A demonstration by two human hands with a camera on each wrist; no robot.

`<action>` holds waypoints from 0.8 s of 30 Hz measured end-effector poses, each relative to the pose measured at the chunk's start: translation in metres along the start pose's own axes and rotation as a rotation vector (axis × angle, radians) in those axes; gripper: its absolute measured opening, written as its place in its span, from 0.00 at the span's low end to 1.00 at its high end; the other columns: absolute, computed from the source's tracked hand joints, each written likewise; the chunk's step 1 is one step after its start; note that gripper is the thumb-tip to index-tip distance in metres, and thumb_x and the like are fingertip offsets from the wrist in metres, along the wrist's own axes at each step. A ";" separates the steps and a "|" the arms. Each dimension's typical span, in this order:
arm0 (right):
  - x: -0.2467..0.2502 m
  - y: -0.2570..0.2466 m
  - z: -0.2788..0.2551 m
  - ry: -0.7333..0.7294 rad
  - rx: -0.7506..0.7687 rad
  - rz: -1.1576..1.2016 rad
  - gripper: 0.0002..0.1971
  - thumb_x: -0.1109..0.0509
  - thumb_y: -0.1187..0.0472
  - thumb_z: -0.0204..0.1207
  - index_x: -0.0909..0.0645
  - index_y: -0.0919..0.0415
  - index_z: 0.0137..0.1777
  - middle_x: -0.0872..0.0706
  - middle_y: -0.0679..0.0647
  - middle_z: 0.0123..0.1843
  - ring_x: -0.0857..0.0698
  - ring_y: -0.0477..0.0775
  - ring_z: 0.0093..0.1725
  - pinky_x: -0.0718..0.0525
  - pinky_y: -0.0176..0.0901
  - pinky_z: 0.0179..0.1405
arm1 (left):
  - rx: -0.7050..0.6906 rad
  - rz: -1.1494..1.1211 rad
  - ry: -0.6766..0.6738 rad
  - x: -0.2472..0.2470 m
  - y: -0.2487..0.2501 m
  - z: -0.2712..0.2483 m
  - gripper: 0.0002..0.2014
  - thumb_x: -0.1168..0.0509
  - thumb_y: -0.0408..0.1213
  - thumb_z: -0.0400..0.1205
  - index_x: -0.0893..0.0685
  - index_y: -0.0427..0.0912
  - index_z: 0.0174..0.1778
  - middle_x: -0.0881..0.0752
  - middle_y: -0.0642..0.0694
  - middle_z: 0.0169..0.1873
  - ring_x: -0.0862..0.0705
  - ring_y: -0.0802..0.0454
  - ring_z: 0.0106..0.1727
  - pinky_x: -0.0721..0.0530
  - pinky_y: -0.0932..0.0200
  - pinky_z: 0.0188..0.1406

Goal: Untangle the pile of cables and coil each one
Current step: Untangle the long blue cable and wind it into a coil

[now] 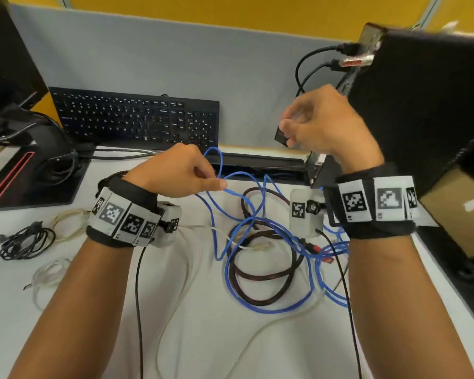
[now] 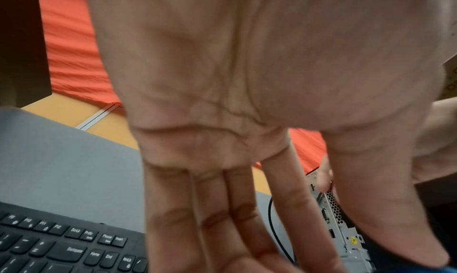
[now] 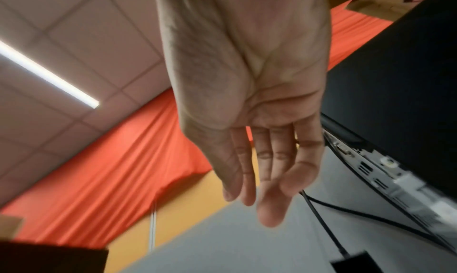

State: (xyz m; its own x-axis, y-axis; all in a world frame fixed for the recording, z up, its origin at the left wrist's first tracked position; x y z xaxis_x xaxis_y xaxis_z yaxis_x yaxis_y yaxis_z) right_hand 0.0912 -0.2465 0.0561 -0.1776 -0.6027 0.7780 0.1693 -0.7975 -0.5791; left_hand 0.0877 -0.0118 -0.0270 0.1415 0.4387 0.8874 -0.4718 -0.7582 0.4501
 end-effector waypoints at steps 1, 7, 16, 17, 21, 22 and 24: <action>-0.006 0.001 0.004 -0.031 -0.007 -0.031 0.04 0.27 0.59 0.82 0.10 0.56 0.49 0.07 0.55 0.38 0.10 0.48 0.49 0.12 0.49 0.58 | 0.007 0.017 -0.018 -0.002 0.001 0.000 0.17 0.30 0.59 0.79 0.06 0.51 0.36 0.13 0.50 0.24 0.26 0.58 0.23 0.27 0.68 0.24; -0.059 0.023 0.020 -0.375 -0.073 -0.183 0.10 0.33 0.70 0.81 0.10 0.61 0.49 0.06 0.57 0.43 0.06 0.56 0.48 0.07 0.50 0.52 | 0.009 0.018 -0.061 -0.003 0.002 -0.002 0.14 0.30 0.55 0.81 0.05 0.50 0.39 0.12 0.56 0.25 0.18 0.63 0.25 0.22 0.65 0.31; -0.040 0.070 0.014 -0.331 -0.125 -0.146 0.09 0.29 0.65 0.79 0.09 0.52 0.41 0.06 0.52 0.35 0.06 0.49 0.41 0.10 0.39 0.36 | -0.153 -0.068 0.117 0.002 0.032 -0.003 0.07 0.25 0.47 0.79 0.06 0.50 0.41 0.11 0.54 0.27 0.17 0.61 0.29 0.25 0.78 0.30; -0.032 0.077 0.011 -0.321 -0.134 -0.155 0.09 0.28 0.65 0.78 0.09 0.52 0.41 0.07 0.51 0.33 0.06 0.49 0.40 0.10 0.38 0.34 | -0.177 -0.065 0.110 0.001 0.039 -0.004 0.07 0.25 0.47 0.79 0.06 0.49 0.41 0.11 0.54 0.28 0.17 0.61 0.31 0.25 0.77 0.32; 0.008 0.111 -0.004 -0.240 -0.198 -0.163 0.09 0.28 0.65 0.77 0.09 0.55 0.40 0.06 0.55 0.35 0.06 0.50 0.40 0.10 0.39 0.34 | -0.286 0.022 0.011 0.001 0.071 -0.003 0.06 0.25 0.45 0.80 0.06 0.48 0.41 0.12 0.56 0.27 0.16 0.60 0.31 0.23 0.73 0.31; 0.019 0.120 -0.010 -0.219 -0.218 -0.169 0.09 0.28 0.65 0.77 0.09 0.55 0.40 0.06 0.56 0.36 0.06 0.52 0.41 0.09 0.41 0.35 | -0.320 0.065 -0.019 0.002 0.083 0.001 0.07 0.25 0.45 0.80 0.07 0.47 0.40 0.12 0.55 0.26 0.16 0.59 0.30 0.24 0.73 0.30; 0.032 0.137 -0.022 -0.210 -0.264 -0.190 0.08 0.28 0.66 0.77 0.09 0.57 0.42 0.06 0.56 0.37 0.06 0.55 0.43 0.06 0.47 0.43 | -0.385 0.154 -0.105 0.000 0.106 0.011 0.08 0.26 0.46 0.80 0.08 0.47 0.40 0.12 0.54 0.27 0.16 0.57 0.30 0.24 0.73 0.30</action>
State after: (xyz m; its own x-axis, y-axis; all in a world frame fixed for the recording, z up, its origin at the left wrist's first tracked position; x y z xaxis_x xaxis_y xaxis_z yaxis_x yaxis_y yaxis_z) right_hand 0.0876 -0.3755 -0.0033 0.0254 -0.4463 0.8945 -0.1077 -0.8908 -0.4414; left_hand 0.0469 -0.0975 0.0222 0.1228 0.2677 0.9556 -0.7819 -0.5669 0.2593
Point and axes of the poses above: each hand's wrist, its own z-axis towards the middle knuckle, its own x-axis out of the back of the hand, y = z × x, the point moved 4 cm from there along z, towards the middle knuckle
